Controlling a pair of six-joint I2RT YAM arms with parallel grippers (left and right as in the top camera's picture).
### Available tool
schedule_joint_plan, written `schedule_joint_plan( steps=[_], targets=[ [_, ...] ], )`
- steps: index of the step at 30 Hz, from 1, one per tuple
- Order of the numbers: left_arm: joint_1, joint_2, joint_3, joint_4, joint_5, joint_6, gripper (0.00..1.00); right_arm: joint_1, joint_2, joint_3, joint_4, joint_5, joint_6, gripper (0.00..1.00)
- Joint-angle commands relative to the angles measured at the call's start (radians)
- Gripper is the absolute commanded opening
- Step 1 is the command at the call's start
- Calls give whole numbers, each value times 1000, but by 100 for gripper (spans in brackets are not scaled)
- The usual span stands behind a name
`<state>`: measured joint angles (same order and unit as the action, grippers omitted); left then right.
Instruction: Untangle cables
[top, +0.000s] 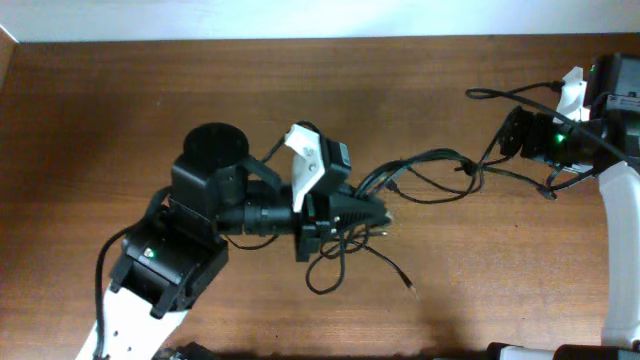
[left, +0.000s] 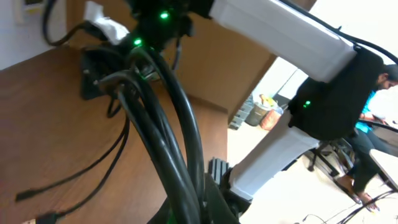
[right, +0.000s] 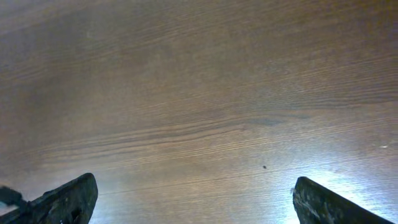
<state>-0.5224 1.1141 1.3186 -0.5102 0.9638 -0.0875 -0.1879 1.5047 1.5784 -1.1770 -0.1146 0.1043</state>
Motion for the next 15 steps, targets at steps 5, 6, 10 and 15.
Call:
schedule_joint_plan(
  steps=[5,6,10,15],
  targets=[
    [106,-41,10,-80,-60,12,0,-141,7,8,-1,-18,8,99],
    [106,-41,10,-97,-95,12,0,-144,7,8,-1,-37,8,99],
    [106,-41,10,-127,-200,0,0,-146,7,9,-2,-115,6,99],
    [106,-41,10,-140,-229,-14,0,-146,3,9,-23,-320,-95,99]
  ],
)
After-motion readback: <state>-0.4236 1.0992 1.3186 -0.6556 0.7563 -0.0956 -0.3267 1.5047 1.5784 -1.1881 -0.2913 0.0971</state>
